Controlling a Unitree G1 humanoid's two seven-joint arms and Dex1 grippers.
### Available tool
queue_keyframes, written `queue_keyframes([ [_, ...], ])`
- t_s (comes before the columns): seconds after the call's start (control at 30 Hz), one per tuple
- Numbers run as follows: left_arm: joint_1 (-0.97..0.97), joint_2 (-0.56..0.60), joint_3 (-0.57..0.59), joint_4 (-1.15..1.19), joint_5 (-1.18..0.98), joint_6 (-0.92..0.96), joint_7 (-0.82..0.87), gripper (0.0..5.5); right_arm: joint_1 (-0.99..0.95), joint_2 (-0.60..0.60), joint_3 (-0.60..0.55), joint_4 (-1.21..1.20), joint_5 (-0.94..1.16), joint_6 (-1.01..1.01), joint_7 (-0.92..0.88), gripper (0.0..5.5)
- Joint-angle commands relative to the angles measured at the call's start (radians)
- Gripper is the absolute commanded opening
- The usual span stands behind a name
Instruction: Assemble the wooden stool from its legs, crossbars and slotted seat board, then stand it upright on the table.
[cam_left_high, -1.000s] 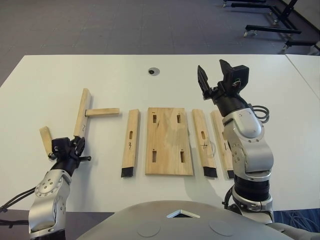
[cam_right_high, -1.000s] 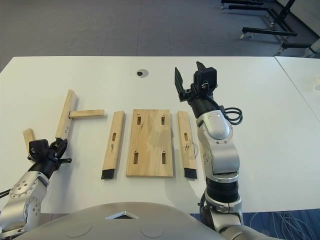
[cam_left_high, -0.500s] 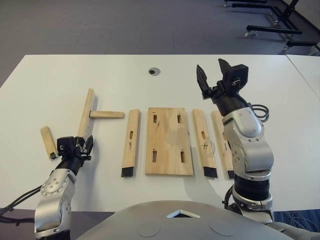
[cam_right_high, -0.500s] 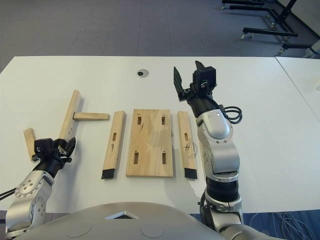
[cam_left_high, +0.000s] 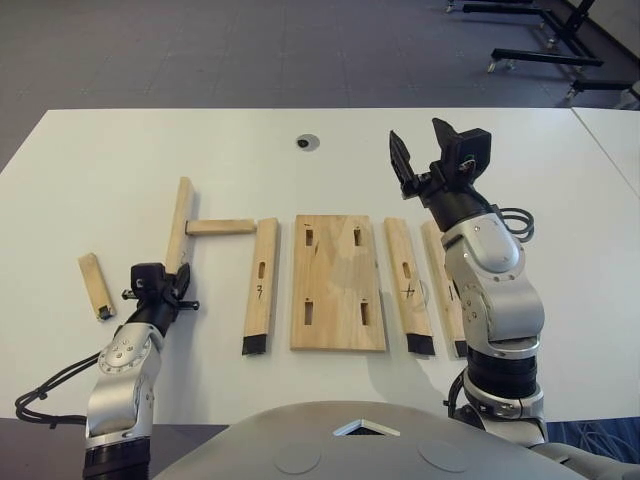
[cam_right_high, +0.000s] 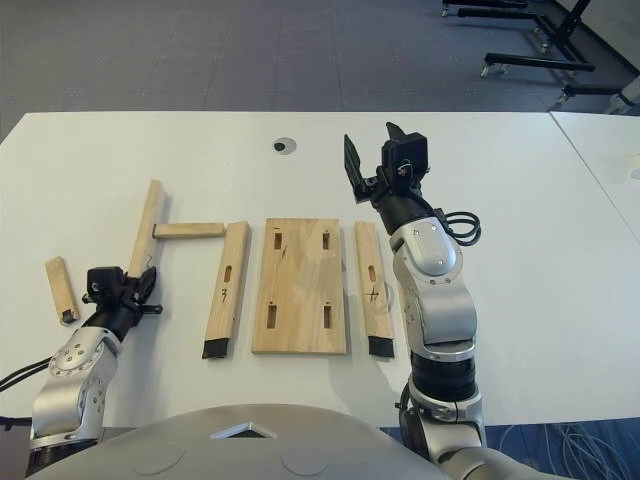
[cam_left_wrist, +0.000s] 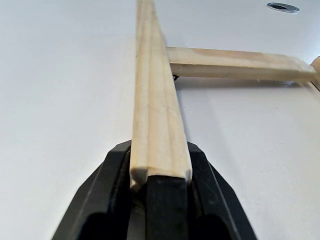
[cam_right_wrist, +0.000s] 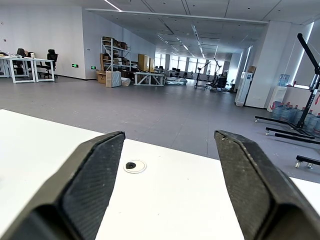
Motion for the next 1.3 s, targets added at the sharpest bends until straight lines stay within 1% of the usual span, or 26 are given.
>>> queue_keyframes([
  [0.03,-0.001,-0.004,-0.001,0.043,0.008,-0.010,0.001,1.01,-0.014,-0.007,0.007,0.003,-0.003,-0.003,0.002,3.30],
  [0.2,-0.074,-0.019,0.046,0.046,-0.062,-0.042,-0.005,1.01,-0.022,-0.008,0.005,0.011,-0.008,-0.008,0.000,3.30],
  [0.27,-0.142,-0.023,0.087,0.062,-0.098,-0.040,0.013,1.01,-0.027,-0.007,0.003,0.018,-0.008,-0.014,-0.001,3.30],
  [0.37,-0.244,-0.055,0.175,0.068,-0.247,0.059,0.054,1.01,-0.039,-0.008,0.001,0.034,-0.007,-0.025,0.002,3.30],
  [0.43,-0.295,-0.067,0.192,0.037,-0.362,0.133,0.043,1.01,-0.047,-0.012,-0.010,0.046,-0.002,-0.032,0.007,3.30],
  [0.5,-0.353,-0.070,0.183,-0.022,-0.572,0.270,-0.010,1.01,-0.069,-0.026,-0.066,0.066,0.032,-0.046,0.021,3.30],
  [0.57,-0.401,-0.054,0.190,-0.067,-0.821,0.399,-0.077,1.01,-0.096,-0.031,-0.161,0.103,0.158,-0.031,0.080,3.30],
  [0.67,-0.492,-0.026,0.209,-0.052,-1.227,0.531,-0.102,1.01,-0.091,-0.049,-0.249,0.130,0.422,0.042,0.241,3.30],
  [0.73,-0.523,0.001,0.181,-0.035,-1.456,0.594,-0.102,1.01,-0.099,-0.050,-0.306,0.153,0.613,0.095,0.324,3.30],
  [0.83,-0.552,0.033,0.105,0.004,-1.683,0.638,-0.062,1.01,-0.121,-0.073,-0.358,0.207,0.883,0.172,0.480,3.30],
  [0.93,-0.569,0.052,0.039,0.007,-1.732,0.643,-0.048,1.01,-0.150,-0.106,-0.354,0.274,0.969,0.189,0.588,3.30],
  [1.03,-0.591,0.047,0.013,0.058,-1.769,0.650,-0.073,1.01,-0.181,-0.113,-0.355,0.297,1.035,0.185,0.648,3.30],
  [1.1,-0.609,0.025,0.020,0.135,-1.780,0.711,-0.132,1.01,-0.190,-0.108,-0.355,0.300,1.067,0.177,0.669,3.30],
  [1.2,-0.625,0.021,-0.006,0.285,-1.782,0.791,-0.122,1.01,-0.218,-0.089,-0.347,0.360,1.078,0.157,0.681,3.30],
  [1.3,-0.632,-0.019,0.001,0.457,-1.782,0.928,-0.173,1.01,-0.236,-0.043,-0.336,0.422,1.085,0.138,0.676,3.30],
])
